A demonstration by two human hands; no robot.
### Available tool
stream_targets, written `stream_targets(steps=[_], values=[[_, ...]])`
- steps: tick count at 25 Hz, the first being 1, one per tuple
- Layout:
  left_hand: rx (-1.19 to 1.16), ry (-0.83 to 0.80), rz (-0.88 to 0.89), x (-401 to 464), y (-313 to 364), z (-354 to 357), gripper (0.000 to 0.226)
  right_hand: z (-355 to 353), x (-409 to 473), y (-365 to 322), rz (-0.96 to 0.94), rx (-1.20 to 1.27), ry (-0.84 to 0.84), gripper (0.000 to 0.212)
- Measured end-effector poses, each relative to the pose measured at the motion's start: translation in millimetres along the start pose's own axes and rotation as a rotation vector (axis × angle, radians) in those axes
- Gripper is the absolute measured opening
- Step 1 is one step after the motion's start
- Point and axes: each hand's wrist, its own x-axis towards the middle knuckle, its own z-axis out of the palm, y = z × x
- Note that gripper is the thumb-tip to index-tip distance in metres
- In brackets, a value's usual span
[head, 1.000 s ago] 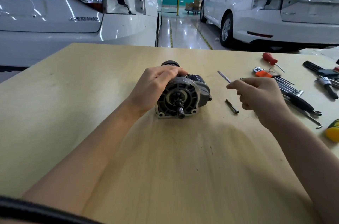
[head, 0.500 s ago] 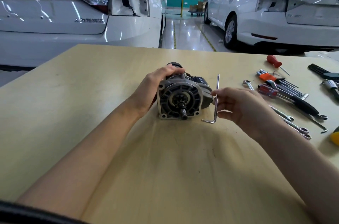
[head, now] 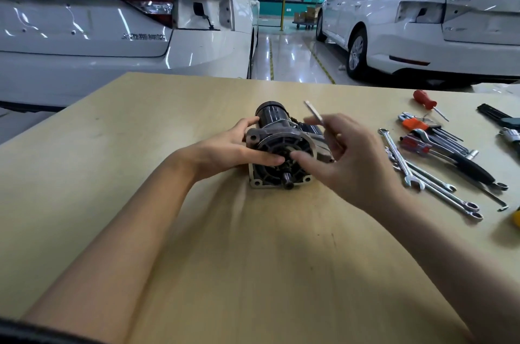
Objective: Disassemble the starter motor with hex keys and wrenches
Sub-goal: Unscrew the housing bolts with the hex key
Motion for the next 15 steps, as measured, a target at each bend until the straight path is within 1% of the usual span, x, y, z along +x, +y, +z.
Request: stream_targets(steps=[2, 4, 7, 10, 12, 15], values=[[-0.05, -0.046, -0.013, 0, 0, -1, 0.086, 4, 7, -5, -0.1, -0.144, -0.087, 0.043], [-0.072, -0.071, -0.013, -2, 0, -2, 0.073, 3, 13, -2, -0.104, -0.137, -0.126, 0.043], [-0.087, -0.056, -0.005, -2, -2, -3, 0.07, 1, 12, 9, -0.065, -0.065, -0.107, 0.032], [-0.058, -0.026, 0.029, 0, -4, -4, 0.064, 2, 6, 17, -0.043, -0.121, -0.108, 0.035], [-0.045, -0.001, 0.039, -1, -4, -5, 0.06, 5, 5, 18, -0.031, -0.143, -0.103, 0.03], [-0.007, 0.026, 0.057, -1, -4, -4, 0.068, 8, 9, 15, -0.065, -0.172, -0.113, 0.018]])
